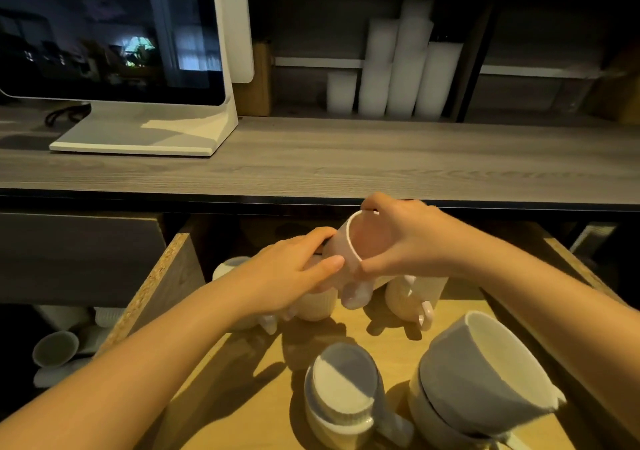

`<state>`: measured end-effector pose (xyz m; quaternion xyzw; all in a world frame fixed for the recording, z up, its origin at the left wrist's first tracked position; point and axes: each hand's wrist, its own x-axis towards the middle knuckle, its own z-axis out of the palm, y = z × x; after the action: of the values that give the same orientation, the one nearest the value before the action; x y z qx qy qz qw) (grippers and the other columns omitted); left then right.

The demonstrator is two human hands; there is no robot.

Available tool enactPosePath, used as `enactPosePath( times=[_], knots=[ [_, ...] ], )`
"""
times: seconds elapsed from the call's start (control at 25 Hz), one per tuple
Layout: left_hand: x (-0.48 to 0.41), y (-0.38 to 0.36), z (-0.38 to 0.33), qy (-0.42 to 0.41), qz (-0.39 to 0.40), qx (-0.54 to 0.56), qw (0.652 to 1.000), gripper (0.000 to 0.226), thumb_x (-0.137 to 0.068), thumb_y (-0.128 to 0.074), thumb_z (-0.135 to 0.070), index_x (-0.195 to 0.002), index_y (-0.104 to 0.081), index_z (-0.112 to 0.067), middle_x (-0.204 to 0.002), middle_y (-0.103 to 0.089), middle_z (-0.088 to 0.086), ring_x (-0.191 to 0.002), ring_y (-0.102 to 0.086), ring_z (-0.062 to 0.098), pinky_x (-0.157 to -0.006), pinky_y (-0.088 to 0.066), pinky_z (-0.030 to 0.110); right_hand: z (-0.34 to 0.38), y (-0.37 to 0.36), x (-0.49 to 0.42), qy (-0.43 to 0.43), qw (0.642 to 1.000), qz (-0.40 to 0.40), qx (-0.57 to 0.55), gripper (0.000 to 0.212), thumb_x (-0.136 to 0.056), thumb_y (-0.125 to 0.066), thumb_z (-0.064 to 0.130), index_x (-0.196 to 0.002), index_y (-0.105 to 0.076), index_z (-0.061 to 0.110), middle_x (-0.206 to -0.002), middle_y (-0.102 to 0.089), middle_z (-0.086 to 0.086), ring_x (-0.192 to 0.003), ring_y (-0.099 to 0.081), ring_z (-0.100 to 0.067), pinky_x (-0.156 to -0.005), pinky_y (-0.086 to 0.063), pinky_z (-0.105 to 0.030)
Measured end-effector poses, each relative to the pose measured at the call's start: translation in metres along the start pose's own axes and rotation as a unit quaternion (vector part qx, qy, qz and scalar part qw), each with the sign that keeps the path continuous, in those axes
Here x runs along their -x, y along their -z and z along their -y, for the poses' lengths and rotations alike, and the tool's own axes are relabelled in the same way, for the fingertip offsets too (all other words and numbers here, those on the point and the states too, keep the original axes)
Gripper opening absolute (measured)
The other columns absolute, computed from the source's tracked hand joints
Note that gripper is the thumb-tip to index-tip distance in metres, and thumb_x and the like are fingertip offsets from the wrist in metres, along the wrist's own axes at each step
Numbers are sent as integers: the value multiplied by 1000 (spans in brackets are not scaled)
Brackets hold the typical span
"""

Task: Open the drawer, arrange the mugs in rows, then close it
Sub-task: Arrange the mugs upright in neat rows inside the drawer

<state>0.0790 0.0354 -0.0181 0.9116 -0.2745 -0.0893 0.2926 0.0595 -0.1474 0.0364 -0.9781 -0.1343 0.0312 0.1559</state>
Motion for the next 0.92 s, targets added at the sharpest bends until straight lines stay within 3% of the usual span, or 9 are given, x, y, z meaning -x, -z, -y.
enactPosePath(
  times=[0.12, 0.24, 0.56, 0.76, 0.92],
  knots=[
    [-7, 0, -24, -21, 22, 25, 999, 56, -94, -42, -42, -145, -20, -35, -143, -45, -5, -126, -46, 9, -100, -40, 25, -20, 28, 20, -12, 1000, -8, -1, 82, -69, -75, 45, -136, -32, 27, -125, -50, 3, -103, -53, -16, -83, -53, -29],
    [-25, -4, -46, -44, 41, -22, 998, 60, -93, -45, -45, -146, -17, -39, -147, -40, -5, -132, -39, 9, -101, -34, 26, -43, 47, 35, -23, 999, -23, 1, 83, -67, -77, 44, -136, -34, 29, -132, -49, 3, -108, -51, -16, -87, -52, -32],
    [-81, -37, -94, -71, 60, -51, 994, 61, -92, -52, -40, -145, -24, -35, -151, -34, -4, -133, -39, 15, -97, -36, 25, -104, 67, 59, -91, 996, -23, 1, 83, -67, -79, 40, -137, -36, 31, -134, -49, 3, -113, -49, -17, -92, -49, -36],
    [-103, -62, -87, -22, 33, -141, 989, 72, -87, -59, -41, -147, -20, -29, -153, -28, 1, -137, -33, 23, -110, -35, 42, -131, 53, 55, -156, 985, 29, 64, 84, -66, -79, 43, -137, -36, 30, -132, -52, 2, -115, -53, -20, -90, -52, -38],
    [-105, -74, -80, -19, 11, -164, 986, 73, -88, -58, -40, -147, -18, -25, -152, -28, 2, -135, -33, 23, -110, -34, 45, -150, 26, 28, -169, 970, 92, 148, 87, -63, -81, 40, -138, -39, 25, -125, -56, -2, -110, -56, -22, -85, -54, -34]
  ],
)
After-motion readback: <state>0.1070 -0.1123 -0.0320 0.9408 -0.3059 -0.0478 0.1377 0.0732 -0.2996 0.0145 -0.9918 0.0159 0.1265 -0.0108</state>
